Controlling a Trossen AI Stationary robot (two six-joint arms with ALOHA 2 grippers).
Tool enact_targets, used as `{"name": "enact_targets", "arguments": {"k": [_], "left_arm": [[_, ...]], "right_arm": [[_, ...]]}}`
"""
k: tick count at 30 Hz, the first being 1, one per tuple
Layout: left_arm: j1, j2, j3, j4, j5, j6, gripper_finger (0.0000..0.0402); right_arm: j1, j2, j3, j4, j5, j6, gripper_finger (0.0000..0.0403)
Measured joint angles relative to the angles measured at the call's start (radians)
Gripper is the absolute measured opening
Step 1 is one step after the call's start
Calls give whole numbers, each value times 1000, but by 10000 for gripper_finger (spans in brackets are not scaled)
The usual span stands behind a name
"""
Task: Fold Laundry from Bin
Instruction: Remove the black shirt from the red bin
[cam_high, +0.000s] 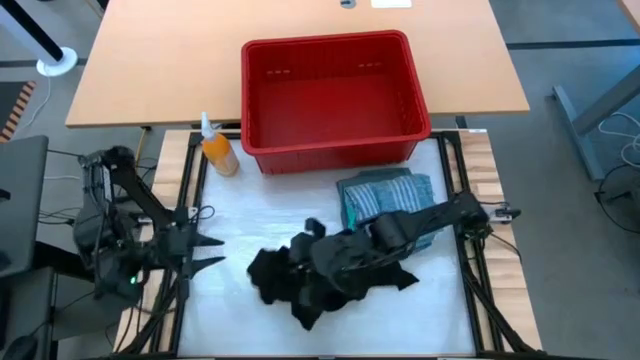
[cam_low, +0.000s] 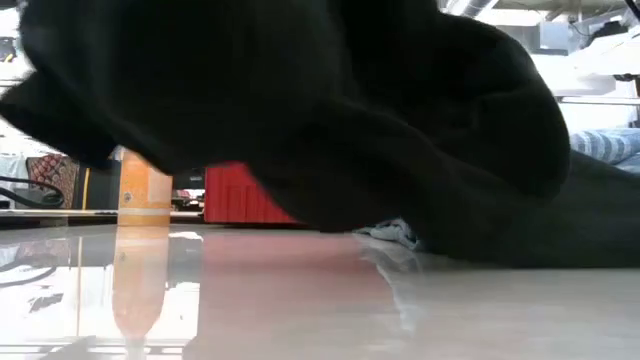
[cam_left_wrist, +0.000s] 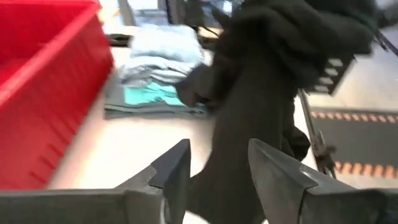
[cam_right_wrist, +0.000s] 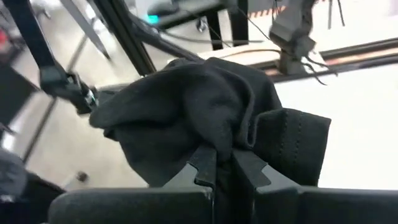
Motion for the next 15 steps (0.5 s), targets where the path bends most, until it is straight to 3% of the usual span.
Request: {"name": "enact_targets", "arguments": {"k": [8, 15], "left_arm": [[80, 2, -161, 290, 242, 184, 224], [232, 1, -283, 347, 395, 257, 247]], "right_arm": [[1, 52, -1, -115, 40, 212, 41], [0, 43, 1, -302, 27, 346, 62]]}}
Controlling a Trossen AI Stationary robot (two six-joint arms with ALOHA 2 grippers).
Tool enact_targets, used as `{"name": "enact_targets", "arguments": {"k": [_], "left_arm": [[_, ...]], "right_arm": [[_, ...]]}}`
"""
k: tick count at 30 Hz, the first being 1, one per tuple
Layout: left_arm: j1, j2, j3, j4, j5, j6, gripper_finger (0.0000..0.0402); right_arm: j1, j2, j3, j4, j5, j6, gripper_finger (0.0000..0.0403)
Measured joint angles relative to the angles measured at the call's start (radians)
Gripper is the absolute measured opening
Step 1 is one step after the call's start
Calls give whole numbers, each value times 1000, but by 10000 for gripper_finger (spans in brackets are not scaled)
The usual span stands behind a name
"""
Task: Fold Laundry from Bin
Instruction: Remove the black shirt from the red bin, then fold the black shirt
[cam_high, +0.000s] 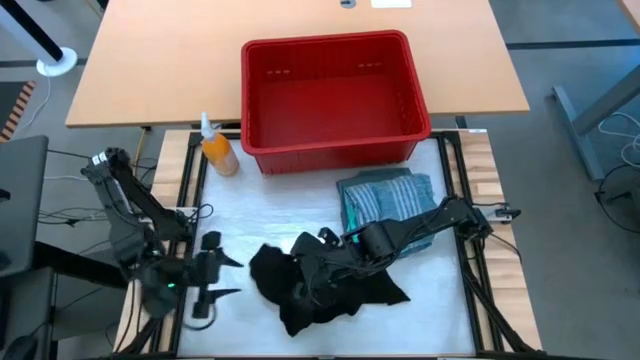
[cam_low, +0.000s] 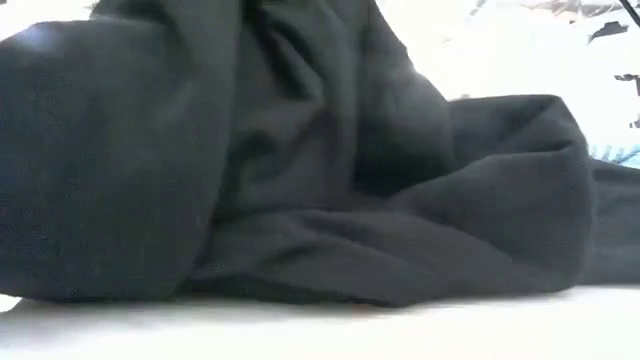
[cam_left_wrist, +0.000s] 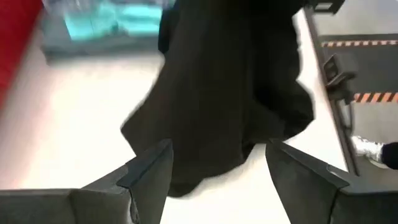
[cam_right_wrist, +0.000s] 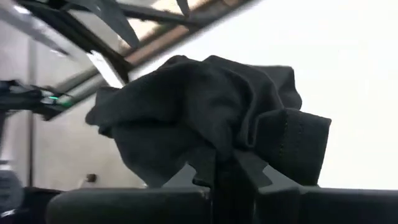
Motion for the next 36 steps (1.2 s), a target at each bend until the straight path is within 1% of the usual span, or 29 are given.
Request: {"name": "enact_targets", "arguments": {"k": [3, 6, 8, 10, 12, 14, 15, 17, 19, 21, 23, 25, 26, 30, 32, 36], "left_arm": [[67, 0, -92, 105, 104, -10, 247], [104, 0, -171, 236, 191, 3, 247], [125, 0, -207, 286, 202, 0, 247], [143, 0, -235, 289, 194, -20, 247], [164, 0, -258, 289, 188, -49, 247], [182, 1, -273, 292, 187, -78, 247], [190, 4, -277, 292, 186, -89, 247], [205, 14, -278, 293, 184, -106, 247], [219, 32, -278, 302, 184, -114, 247], [235, 63, -278, 302, 187, -121, 247], [251, 109, -278, 303, 212, -122, 247], [263, 160, -278, 313, 246, -123, 247], [267, 184, -278, 330, 254, -123, 247], [289, 264, -278, 415, 221, -109, 247], [317, 297, -278, 482, 217, -90, 247], [382, 377, -278, 564, 267, -99, 247]], "right_arm": [[-10, -2, 0, -34, -44, -21, 103], [-23, -2, 0, -67, -135, -42, 160], [-31, -2, 0, -101, -195, -66, 200], [-30, -12, 0, -156, -224, -100, 237], [-16, -29, 0, -227, -218, -111, 263], [13, -50, 0, -323, -154, -112, 275], [31, -61, 0, -383, -121, -111, 278], [63, -71, 1, -501, -92, -76, 279], [89, -78, -34, -516, -90, -44, 279], [110, -98, -111, -485, -115, -60, 279], [118, -109, -196, -508, -133, -50, 279], [133, -142, -325, -519, -139, -29, 279], [139, -169, -399, -488, -146, -21, 279], [166, -293, -680, -328, -160, 57, 279], [178, -354, -816, -240, -143, 120, 279], [209, -465, -1094, 69, -136, 232, 279]]}}
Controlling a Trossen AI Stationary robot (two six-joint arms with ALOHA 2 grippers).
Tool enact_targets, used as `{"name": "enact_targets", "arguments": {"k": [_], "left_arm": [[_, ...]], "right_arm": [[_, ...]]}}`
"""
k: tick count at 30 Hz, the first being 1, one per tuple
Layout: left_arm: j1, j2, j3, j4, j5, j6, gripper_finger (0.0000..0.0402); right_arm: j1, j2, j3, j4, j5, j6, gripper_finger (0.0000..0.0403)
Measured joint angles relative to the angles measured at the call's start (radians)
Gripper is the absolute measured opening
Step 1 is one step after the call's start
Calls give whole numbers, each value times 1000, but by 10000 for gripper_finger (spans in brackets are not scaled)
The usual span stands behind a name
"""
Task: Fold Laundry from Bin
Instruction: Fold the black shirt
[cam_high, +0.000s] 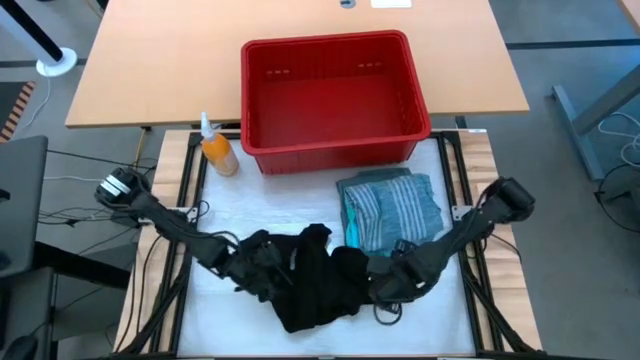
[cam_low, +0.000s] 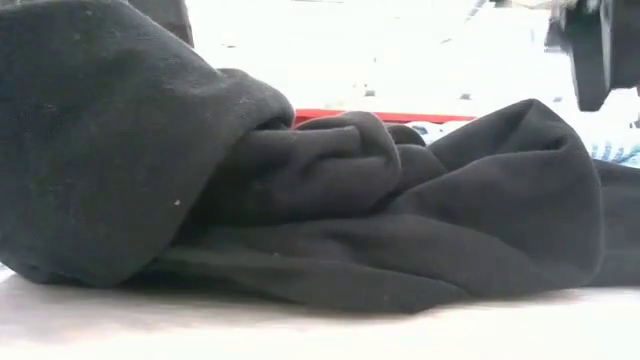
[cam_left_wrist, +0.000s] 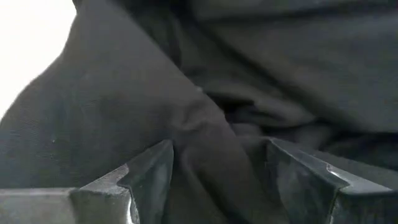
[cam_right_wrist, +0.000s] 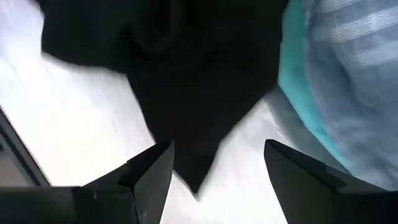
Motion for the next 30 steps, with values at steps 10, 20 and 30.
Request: {"name": "enact_targets", "arguments": {"k": [10, 20, 30], "left_arm": [[32, 134, 3, 28, 166, -65, 102], [37, -86, 65, -8, 177, 29, 21], [31, -582, 121, 242, -196, 253, 19]], "right_arm": [[105, 27, -313, 311, 81, 253, 249], [48, -20, -246, 570, 34, 41, 24], [-18, -281, 39, 591, 202, -421, 21]]}}
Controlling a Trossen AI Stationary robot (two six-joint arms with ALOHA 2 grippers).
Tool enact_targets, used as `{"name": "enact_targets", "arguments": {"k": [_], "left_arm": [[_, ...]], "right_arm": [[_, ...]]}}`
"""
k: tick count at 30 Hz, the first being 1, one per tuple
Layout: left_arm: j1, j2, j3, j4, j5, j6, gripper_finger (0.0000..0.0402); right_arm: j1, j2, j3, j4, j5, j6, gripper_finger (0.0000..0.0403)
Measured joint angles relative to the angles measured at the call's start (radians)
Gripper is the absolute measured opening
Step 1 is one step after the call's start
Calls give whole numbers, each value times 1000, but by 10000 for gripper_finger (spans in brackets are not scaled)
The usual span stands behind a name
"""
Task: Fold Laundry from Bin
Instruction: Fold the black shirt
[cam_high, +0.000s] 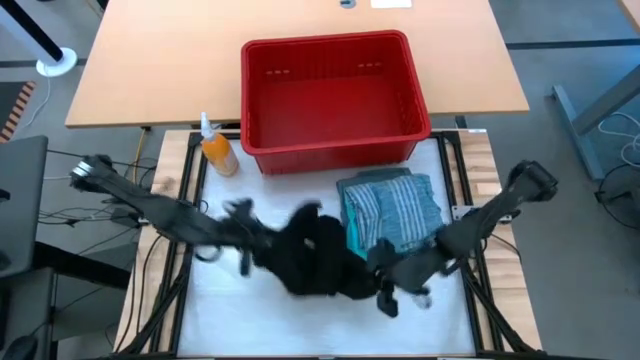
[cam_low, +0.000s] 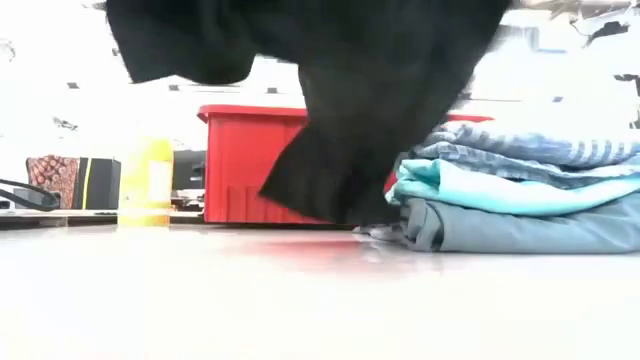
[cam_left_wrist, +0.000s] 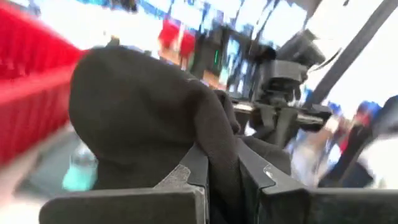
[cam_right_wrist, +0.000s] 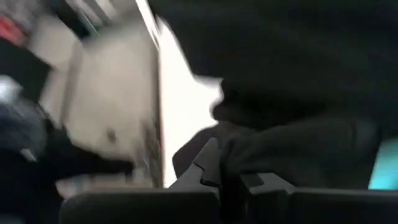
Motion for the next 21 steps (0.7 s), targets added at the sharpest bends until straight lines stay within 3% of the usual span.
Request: {"name": "enact_targets", "arguments": {"k": [2, 5, 9, 14, 21], "left_arm": [[-13, -62, 1, 44, -58, 34, 18], [-37, -137, 1, -68, -183, 16, 18], [-61, -169, 0, -355, -309, -209, 16], [-68, -132, -1, -471, -278, -360, 16], [-65, -106, -1, -502, -150, -388, 22]], "right_arm": [[-1, -47, 39, 104, 14, -129, 23], [1, -110, 66, 179, 71, -259, 29], [-15, -154, 69, 71, 290, -161, 23], [-45, -142, 66, -32, 194, -92, 22], [-34, -136, 66, 134, 86, -206, 28]]}}
